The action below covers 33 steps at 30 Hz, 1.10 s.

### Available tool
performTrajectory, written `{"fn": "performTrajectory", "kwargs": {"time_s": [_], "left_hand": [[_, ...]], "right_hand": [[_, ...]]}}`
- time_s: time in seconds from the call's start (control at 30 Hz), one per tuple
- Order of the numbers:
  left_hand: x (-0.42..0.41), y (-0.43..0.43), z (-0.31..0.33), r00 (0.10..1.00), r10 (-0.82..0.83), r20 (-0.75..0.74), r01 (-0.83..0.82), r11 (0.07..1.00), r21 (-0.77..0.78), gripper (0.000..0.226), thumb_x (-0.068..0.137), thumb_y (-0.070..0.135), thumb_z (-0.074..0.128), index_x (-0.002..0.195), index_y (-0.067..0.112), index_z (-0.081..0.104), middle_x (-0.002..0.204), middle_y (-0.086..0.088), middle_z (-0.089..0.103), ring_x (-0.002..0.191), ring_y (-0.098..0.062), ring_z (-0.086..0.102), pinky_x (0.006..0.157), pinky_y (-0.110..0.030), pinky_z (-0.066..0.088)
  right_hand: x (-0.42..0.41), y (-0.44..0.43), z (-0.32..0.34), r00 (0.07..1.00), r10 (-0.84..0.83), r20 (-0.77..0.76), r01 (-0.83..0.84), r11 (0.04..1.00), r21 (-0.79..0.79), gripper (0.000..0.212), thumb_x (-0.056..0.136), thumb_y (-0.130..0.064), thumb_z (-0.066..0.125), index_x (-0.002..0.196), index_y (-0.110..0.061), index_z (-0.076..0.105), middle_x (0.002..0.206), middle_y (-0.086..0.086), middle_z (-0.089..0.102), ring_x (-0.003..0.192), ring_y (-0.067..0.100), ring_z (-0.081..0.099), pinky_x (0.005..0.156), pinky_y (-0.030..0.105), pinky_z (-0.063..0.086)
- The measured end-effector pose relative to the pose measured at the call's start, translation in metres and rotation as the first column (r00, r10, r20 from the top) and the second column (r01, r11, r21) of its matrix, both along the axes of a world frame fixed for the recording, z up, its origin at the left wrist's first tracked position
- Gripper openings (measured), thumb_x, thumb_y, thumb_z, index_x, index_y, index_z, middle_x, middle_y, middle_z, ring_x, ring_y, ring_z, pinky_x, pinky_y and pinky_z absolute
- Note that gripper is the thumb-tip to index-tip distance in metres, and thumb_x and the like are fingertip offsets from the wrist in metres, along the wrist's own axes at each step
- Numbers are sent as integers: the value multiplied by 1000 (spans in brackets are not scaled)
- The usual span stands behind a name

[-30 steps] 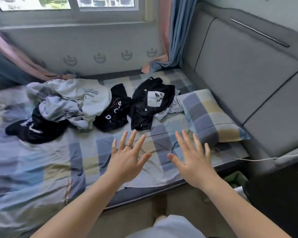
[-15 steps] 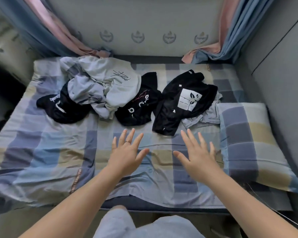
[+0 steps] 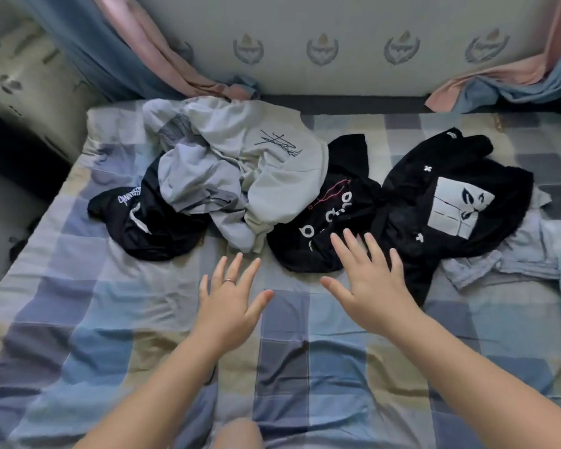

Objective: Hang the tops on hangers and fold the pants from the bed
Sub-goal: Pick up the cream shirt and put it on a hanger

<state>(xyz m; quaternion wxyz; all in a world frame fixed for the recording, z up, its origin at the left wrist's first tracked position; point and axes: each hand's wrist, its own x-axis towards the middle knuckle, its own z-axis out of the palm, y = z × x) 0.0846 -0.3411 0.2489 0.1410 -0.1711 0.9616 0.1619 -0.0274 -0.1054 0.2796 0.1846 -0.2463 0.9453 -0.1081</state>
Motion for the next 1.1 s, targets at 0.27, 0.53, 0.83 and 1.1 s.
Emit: {"fn": "performTrajectory", "kwargs": {"time_s": [0.27, 0.53, 0.83, 1.1], "left_hand": [[-121, -141, -160, 998, 36, 45, -37, 999, 28, 65, 99, 63, 31, 158, 38, 17, 169, 2, 8, 154, -19, -3, 123, -50, 6], [-235, -190, -278, 993, -97, -63, 96, 995, -9, 89, 92, 58, 57, 159, 34, 3, 169, 4, 7, 150, -29, 18, 116, -51, 26], [-284, -199, -354, 994, 48, -95, -30, 983, 183, 58, 95, 41, 56, 148, 44, 32, 141, -4, 56, 121, -33, 56, 98, -43, 47], [-273, -171, -336, 996, 68, -49, -61, 987, 147, 36, 105, 27, 37, 129, 42, 60, 139, -1, 54, 130, -32, 44, 104, -49, 36]], "right_hand": [[-111, -148, -157, 995, -72, 63, 73, 997, -19, 80, 97, -64, 38, 160, -36, -2, 169, -12, -2, 155, 19, 0, 123, 50, 11], [-188, -248, -284, 998, -55, 20, 56, 996, -64, 103, 85, -62, 64, 157, -38, -6, 168, -6, -1, 153, 22, 6, 111, 56, 32], [-235, -285, -365, 999, -35, 12, 35, 999, -27, 27, 96, -15, 46, 120, -12, 59, 122, 13, 56, 115, 39, 53, 92, 43, 44], [-221, -246, -347, 982, -80, 170, 89, 995, -50, 34, 99, -18, 42, 127, -18, 61, 122, 8, 66, 110, 32, 58, 90, 40, 49]]}}
